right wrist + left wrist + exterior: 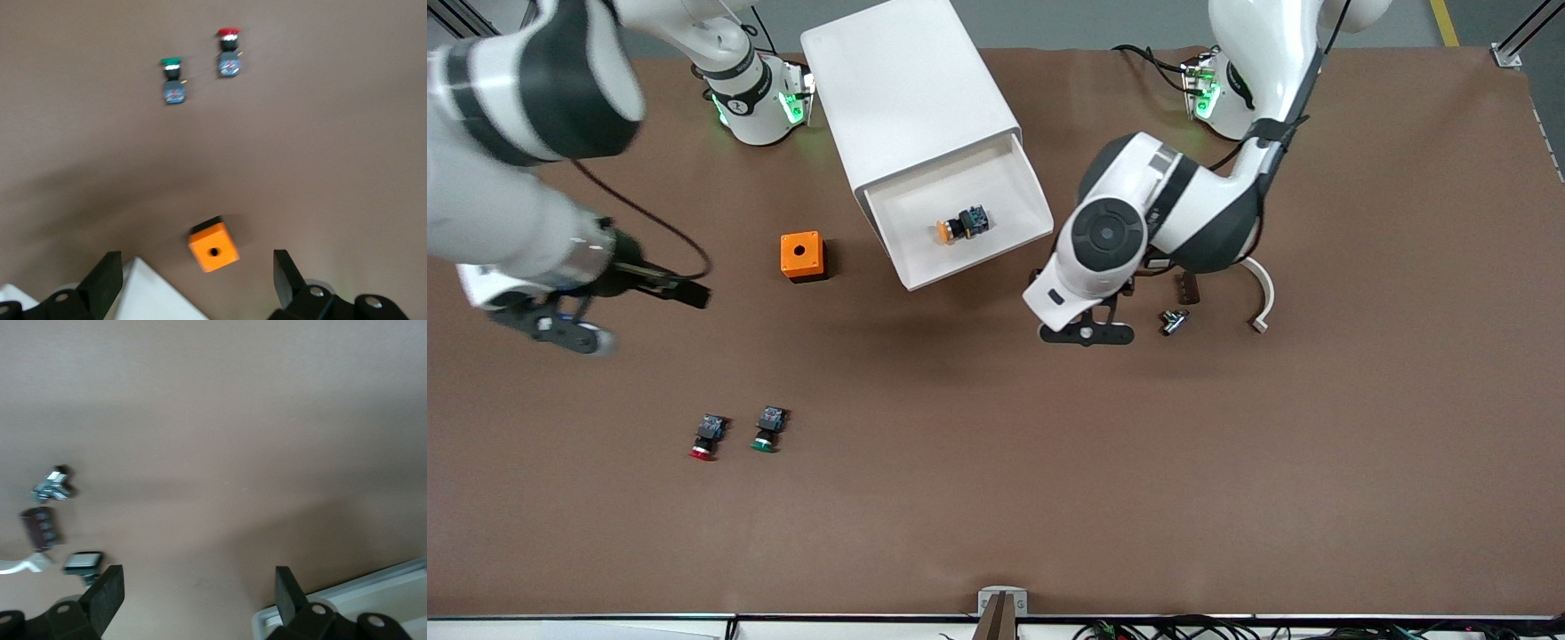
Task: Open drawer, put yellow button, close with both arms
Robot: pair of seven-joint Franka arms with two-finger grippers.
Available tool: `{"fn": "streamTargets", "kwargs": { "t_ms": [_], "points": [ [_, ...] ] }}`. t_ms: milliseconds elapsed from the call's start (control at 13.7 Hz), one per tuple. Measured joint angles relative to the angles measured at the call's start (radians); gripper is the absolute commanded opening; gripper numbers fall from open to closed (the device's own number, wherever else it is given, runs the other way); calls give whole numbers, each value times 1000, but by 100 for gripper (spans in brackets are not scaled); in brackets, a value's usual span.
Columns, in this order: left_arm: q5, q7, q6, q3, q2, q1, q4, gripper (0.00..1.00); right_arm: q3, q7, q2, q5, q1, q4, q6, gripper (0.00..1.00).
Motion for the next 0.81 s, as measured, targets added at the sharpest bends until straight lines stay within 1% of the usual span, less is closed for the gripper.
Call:
{"fn": "streamTargets", "kwargs": {
  "t_ms": [220, 366, 586, 806],
  "points": [
    [-21, -140, 65, -1, 26, -44, -1, 100, 0, -205, -1, -42, -127, 12, -14, 100],
    [-50, -206, 85, -2, 29, -64, -1, 100, 0, -313, -1, -61, -178, 12, -15, 100],
    [-88, -294, 91, -2, 29, -95, 0, 100, 1, -392, -1, -72, -226, 24, -15, 100],
    [-129, -389, 92, -3, 32, -134, -1, 100, 1, -424, -1, -73, -239, 30, -15, 100]
  ]
}}
